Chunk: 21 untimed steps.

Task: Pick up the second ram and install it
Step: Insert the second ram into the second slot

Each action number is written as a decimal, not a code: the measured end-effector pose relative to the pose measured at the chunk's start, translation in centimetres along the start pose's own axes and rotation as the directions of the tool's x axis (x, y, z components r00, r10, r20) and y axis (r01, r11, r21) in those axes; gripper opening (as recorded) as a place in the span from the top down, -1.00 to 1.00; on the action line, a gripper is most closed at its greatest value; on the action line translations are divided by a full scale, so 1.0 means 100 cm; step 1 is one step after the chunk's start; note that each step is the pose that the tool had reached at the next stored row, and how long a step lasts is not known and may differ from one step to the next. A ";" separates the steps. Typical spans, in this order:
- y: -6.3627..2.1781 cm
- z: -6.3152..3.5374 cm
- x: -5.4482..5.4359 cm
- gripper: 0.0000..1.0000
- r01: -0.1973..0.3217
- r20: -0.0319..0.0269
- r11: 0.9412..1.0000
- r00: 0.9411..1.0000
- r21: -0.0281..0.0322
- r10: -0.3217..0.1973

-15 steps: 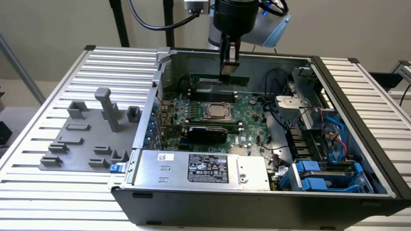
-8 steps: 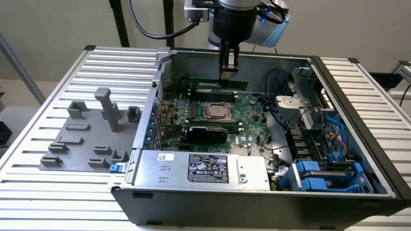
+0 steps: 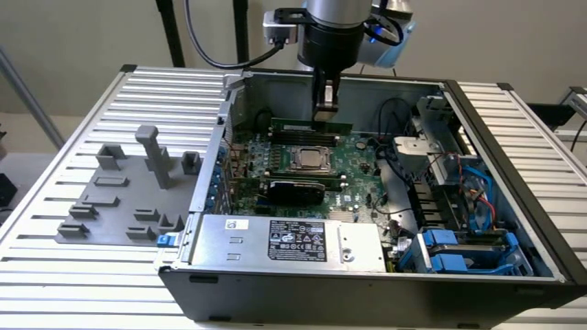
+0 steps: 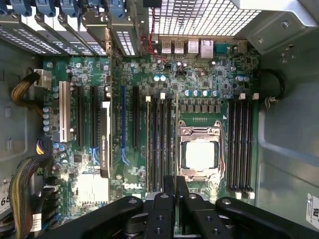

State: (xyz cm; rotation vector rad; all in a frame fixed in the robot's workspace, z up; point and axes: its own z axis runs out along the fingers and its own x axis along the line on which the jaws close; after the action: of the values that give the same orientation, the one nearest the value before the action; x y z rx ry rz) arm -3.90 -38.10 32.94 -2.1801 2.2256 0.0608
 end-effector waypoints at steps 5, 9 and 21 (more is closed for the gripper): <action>-0.0001 0.0091 0.000 0.73 0.000 0.000 1.000 1.000 0.000 0.000; -0.0002 0.0163 0.001 0.73 0.000 -0.001 1.000 1.000 0.001 0.000; -0.0005 0.0344 0.005 0.73 0.001 -0.006 1.000 1.000 0.019 -0.001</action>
State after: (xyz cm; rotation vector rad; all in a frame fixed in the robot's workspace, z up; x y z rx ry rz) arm -3.89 -38.47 29.48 -2.1741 2.2187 0.0328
